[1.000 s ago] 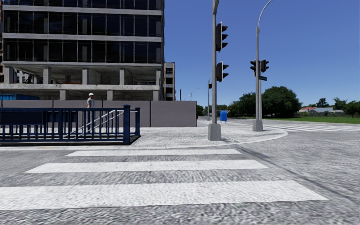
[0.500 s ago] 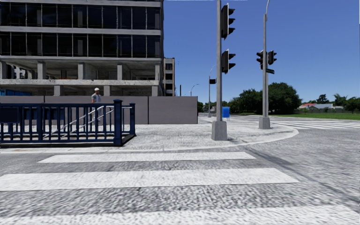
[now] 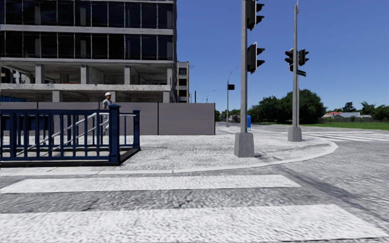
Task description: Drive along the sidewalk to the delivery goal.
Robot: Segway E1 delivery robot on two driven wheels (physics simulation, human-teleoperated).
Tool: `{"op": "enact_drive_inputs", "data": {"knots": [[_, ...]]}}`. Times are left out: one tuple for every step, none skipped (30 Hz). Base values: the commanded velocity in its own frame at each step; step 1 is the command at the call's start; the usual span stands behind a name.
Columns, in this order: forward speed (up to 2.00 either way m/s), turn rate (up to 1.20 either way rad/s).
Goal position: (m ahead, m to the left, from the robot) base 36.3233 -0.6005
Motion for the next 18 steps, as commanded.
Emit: {"op": "enact_drive_inputs", "data": {"knots": [[1.35,0.0],[1.35,0.0],[1.35,0.0],[1.35,0.0],[1.35,0.0],[1.35,0.0],[1.35,0.0],[1.35,0.0],[1.35,0.0],[1.35,0.0],[1.35,0.0],[1.35,0.0],[1.35,0.0],[1.35,0.0],[1.35,0.0],[1.35,0.0],[1.35,0.0],[1.35,0.0]]}}
